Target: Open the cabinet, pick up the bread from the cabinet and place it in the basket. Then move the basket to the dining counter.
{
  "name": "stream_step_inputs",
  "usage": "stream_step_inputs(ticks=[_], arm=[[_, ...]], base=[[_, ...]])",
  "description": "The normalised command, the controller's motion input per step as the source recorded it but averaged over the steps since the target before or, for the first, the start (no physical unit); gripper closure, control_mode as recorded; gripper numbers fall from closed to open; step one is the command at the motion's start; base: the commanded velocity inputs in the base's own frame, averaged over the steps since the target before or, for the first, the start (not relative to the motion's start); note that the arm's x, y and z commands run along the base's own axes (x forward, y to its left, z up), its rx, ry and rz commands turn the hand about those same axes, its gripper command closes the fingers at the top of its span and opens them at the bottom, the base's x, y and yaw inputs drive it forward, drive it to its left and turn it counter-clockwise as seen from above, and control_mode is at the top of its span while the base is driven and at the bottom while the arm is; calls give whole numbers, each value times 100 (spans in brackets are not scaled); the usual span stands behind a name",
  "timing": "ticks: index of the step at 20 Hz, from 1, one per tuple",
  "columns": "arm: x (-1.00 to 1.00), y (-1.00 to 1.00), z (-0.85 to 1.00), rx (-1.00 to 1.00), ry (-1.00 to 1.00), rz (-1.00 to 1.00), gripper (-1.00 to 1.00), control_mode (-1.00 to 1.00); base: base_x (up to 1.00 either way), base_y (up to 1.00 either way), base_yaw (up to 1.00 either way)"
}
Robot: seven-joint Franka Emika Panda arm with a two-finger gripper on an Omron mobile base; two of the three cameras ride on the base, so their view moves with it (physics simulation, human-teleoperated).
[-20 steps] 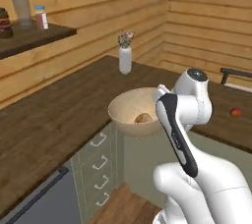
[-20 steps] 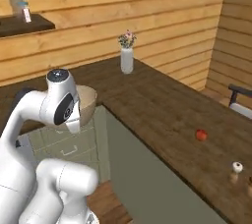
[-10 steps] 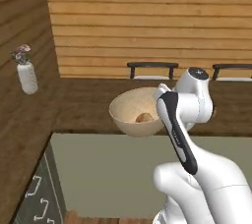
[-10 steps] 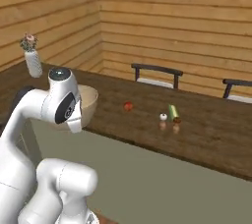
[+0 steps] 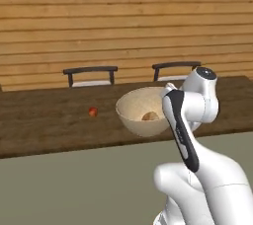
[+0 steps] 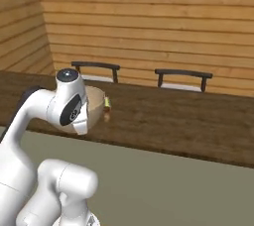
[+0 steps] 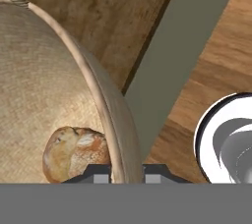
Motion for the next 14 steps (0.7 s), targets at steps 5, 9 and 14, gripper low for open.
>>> stream_step_inputs(ticks=[5,9,14], arm=[[0,0,0,0,0,0,100,100],[0,0,0,0,0,0,100,100],[0,0,0,0,0,0,100,100]], base=[[40,-100,-7],[4,-97,-1],[6,-84,0]])
